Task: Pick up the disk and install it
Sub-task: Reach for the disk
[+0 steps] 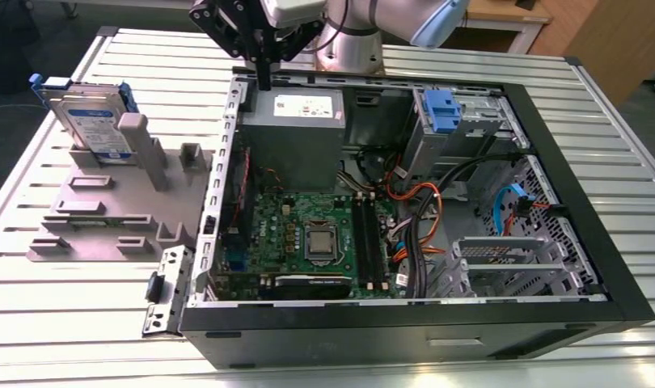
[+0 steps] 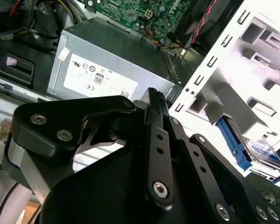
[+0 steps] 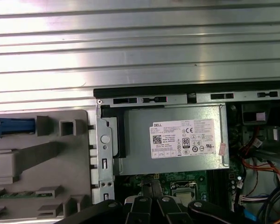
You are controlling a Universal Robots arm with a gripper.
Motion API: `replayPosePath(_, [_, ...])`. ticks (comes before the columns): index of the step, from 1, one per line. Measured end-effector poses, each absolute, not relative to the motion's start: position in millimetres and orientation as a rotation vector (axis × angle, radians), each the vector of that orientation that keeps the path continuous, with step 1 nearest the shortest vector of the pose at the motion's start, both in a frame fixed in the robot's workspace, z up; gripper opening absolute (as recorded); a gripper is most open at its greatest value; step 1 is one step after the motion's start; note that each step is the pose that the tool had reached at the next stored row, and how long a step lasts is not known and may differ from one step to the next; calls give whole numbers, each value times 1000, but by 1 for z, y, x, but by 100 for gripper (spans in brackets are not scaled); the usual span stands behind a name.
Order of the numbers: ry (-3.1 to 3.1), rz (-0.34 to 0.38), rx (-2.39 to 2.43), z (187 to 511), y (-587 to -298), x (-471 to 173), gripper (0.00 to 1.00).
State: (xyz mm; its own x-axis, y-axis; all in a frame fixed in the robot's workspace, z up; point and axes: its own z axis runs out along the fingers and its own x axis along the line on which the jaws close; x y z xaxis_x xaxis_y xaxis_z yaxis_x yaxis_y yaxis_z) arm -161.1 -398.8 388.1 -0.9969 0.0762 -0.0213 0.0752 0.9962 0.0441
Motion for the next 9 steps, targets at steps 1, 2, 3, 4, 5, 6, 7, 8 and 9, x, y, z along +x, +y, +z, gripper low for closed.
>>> replayPosePath(1, [3116, 68, 118, 388, -399, -161, 11])
replayPosePath(2, [3116, 68, 118, 388, -399, -161, 11])
replayPosePath(3, [3116, 68, 118, 388, -399, -162, 11])
replayPosePath(4, [3116, 68, 118, 388, -399, -162, 11])
replayPosePath(5, [3116, 68, 118, 388, -399, -162, 11])
replayPosePath(6, [3116, 68, 118, 388, -399, -162, 11])
replayPosePath(7, [3116, 68, 118, 388, -399, -163, 11])
replayPosePath(8, [3116, 68, 118, 388, -399, -163, 11])
replayPosePath(9, [3116, 68, 118, 388, -399, -164, 11])
